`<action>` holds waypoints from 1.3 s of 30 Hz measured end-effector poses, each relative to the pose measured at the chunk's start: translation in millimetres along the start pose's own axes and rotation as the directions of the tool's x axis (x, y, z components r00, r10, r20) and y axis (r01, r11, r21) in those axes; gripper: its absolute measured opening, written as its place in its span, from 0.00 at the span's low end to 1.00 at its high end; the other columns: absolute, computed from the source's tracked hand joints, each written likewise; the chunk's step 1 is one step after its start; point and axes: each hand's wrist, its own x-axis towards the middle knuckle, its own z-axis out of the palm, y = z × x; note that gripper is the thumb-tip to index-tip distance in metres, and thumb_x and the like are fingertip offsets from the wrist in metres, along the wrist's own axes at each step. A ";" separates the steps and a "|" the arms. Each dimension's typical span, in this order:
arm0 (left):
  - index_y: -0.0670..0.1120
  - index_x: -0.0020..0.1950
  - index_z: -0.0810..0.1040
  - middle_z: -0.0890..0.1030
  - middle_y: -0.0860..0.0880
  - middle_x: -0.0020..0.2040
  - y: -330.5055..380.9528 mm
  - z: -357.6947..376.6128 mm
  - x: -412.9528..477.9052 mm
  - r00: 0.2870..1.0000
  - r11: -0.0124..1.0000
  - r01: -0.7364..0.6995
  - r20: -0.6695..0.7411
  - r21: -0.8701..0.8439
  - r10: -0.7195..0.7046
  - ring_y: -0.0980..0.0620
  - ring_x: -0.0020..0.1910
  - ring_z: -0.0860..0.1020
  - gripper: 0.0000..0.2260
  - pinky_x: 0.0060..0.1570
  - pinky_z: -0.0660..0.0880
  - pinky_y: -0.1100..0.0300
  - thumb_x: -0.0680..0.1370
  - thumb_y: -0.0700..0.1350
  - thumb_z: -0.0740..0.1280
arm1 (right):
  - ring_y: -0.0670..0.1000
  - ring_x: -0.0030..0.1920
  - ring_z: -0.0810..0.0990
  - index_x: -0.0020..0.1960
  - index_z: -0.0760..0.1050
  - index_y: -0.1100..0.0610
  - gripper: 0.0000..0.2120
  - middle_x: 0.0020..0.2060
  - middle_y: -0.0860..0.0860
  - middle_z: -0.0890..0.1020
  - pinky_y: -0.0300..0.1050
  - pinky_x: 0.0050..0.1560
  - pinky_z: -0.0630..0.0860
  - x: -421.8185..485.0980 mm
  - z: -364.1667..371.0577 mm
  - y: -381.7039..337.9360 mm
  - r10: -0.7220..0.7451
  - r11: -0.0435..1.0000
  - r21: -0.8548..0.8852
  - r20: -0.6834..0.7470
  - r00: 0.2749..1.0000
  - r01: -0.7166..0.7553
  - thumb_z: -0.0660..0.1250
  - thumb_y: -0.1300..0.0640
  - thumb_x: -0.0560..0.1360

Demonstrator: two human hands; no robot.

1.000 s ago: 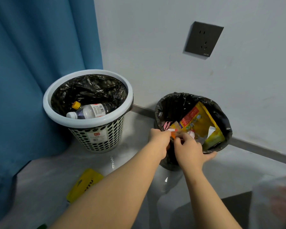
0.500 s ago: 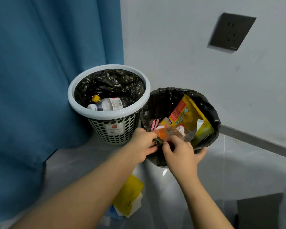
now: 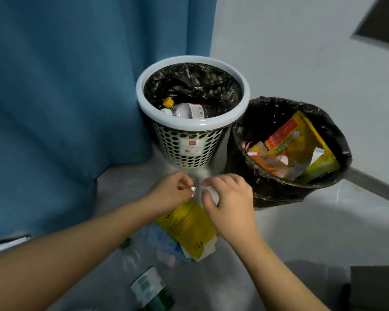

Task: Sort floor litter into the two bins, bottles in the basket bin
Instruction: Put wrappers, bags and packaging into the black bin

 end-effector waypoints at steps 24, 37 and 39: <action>0.50 0.73 0.59 0.57 0.48 0.74 -168.2 5.1 -8.9 0.996 0.701 0.019 0.048 0.713 -0.076 0.46 0.76 0.49 0.25 0.73 0.49 0.50 0.77 0.50 0.61 | 0.62 0.75 0.42 0.75 0.45 0.40 0.42 0.76 0.50 0.41 0.67 0.67 0.56 -50.6 149.3 25.0 0.325 0.929 -0.366 0.721 0.612 -0.061 0.67 0.41 0.70; 0.54 0.76 0.50 0.47 0.49 0.77 -180.9 21.6 14.0 0.987 0.609 -0.002 0.100 0.793 -0.127 0.43 0.75 0.49 0.36 0.70 0.54 0.46 0.73 0.54 0.66 | 0.60 0.75 0.53 0.74 0.56 0.45 0.35 0.75 0.49 0.58 0.60 0.71 0.58 -54.0 146.9 38.1 0.305 0.949 -0.162 0.694 0.652 -0.272 0.46 0.40 0.67; 0.55 0.76 0.48 0.46 0.49 0.77 -179.7 21.5 16.5 0.988 0.613 -0.009 0.103 0.790 -0.117 0.42 0.74 0.51 0.38 0.68 0.56 0.47 0.72 0.55 0.67 | 0.58 0.71 0.64 0.72 0.63 0.49 0.38 0.71 0.51 0.67 0.56 0.69 0.63 -50.0 142.6 40.4 0.274 0.927 0.034 0.617 0.738 -0.373 0.45 0.41 0.64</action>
